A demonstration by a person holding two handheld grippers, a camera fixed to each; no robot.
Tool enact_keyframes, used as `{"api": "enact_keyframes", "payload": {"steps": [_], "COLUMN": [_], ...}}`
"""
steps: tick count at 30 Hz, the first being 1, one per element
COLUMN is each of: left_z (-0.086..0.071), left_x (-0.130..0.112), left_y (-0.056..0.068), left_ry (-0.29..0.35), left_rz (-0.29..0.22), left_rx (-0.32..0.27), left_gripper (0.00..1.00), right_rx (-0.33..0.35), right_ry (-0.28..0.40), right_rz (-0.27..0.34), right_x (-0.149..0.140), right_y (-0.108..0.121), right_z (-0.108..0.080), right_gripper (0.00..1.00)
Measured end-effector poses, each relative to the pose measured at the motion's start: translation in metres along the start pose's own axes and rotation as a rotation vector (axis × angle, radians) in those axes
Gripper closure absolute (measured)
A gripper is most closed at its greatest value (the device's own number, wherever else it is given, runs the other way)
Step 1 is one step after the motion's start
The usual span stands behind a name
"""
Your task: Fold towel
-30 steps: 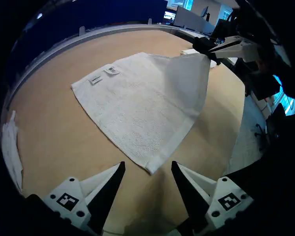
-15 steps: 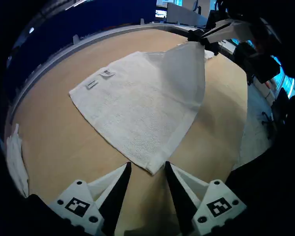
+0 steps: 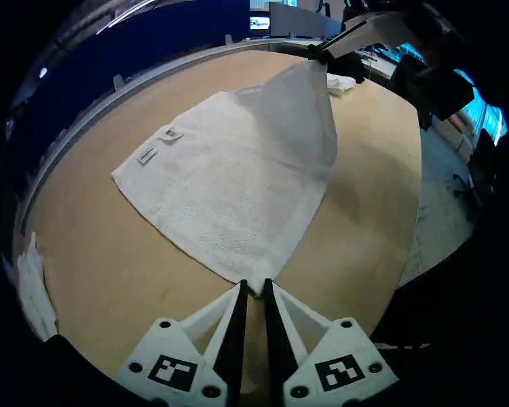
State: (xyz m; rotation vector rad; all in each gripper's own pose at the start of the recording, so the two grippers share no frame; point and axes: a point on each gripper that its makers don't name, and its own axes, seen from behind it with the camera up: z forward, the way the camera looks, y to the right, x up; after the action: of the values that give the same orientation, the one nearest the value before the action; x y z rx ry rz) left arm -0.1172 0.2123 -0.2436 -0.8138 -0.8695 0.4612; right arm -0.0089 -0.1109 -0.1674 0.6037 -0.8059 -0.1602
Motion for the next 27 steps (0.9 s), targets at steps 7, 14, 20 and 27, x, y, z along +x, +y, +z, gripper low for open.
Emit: {"api": "enact_keyframes", "payload": {"steps": [7, 14, 20, 27], "left_z": [-0.005, -0.013, -0.014, -0.016], "left_x": [-0.002, 0.006, 0.007, 0.010], "left_y": [-0.007, -0.015, -0.029, -0.033], "left_ry": [0.002, 0.028, 0.038, 0.050], "left_rz": [-0.065, -0.166, -0.187, -0.219], "left_rx": [0.002, -0.039, -0.016, -0.009], "left_gripper": [0.91, 0.92, 0.93, 0.98], "right_rx": [0.000, 0.004, 0.010, 0.013], "right_ry": [0.000, 0.004, 0.010, 0.011], "right_rz": [-0.001, -0.001, -0.004, -0.007], "right_x": [-0.001, 0.001, 0.003, 0.005], "right_y": [-0.001, -0.004, -0.007, -0.009], "right_z": [-0.001, -0.002, 0.001, 0.002], "right_gripper": [0.98, 0.98, 0.98, 0.98]}}
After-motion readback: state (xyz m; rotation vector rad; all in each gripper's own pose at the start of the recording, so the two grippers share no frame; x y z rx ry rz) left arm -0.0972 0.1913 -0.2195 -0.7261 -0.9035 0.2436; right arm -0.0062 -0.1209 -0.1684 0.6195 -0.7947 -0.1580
